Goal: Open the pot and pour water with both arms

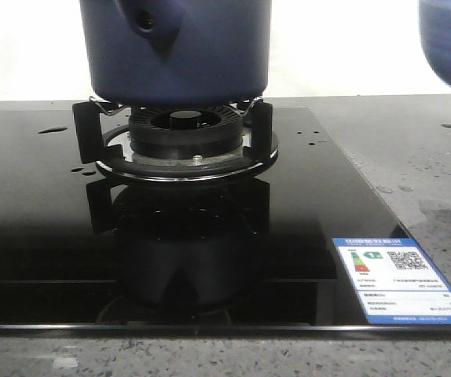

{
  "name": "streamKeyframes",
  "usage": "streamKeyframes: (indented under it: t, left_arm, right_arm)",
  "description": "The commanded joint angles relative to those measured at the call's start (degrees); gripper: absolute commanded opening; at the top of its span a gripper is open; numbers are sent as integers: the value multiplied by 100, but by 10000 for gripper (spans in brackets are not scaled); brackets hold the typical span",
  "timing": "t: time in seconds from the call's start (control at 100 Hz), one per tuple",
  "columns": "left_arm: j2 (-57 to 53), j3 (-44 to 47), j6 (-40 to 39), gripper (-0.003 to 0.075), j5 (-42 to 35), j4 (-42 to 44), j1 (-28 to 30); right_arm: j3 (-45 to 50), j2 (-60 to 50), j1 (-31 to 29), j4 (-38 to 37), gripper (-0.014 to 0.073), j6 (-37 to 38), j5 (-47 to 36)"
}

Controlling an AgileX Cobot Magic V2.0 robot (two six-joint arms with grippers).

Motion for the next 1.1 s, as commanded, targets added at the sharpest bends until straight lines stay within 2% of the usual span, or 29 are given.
streamKeyframes:
  t: [0.0,0.7,0.79,0.85,0.86,0.87,0.88,0.94,0.97,1.01,1.09]
  left_arm:
    - [-246,-232,7,328,126,-464,-48]
    - [-233,-232,7,328,117,-454,-48]
    - [-233,-232,7,328,117,-454,-48]
    - [-225,-232,7,328,117,-454,-48]
    - [-225,-232,7,328,117,-454,-48]
    - [-221,-232,7,328,117,-454,-48]
    - [-221,-232,7,328,117,-454,-48]
    - [-190,-232,7,328,206,-444,-48]
    - [-165,-232,7,328,269,-444,-48]
    - [-131,-232,7,328,362,-420,-48]
    - [-62,-232,7,328,624,-336,-48]
  right_arm:
    - [107,-152,-90,97,-55,11,-377]
    - [287,419,-90,-86,-50,11,-292]
    - [287,419,-90,-75,43,-88,-279]
    - [287,419,-90,-75,203,-88,-279]
    - [287,419,-90,-75,203,-88,-279]
    - [287,419,-90,-75,260,-88,-279]
    - [287,419,-90,-75,260,-88,-279]
    - [251,408,-90,-65,428,-88,-240]
    - [211,397,-90,-65,474,-88,-185]
    - [133,371,-90,-53,513,-88,-121]
    - [-52,267,-90,60,519,-88,-41]
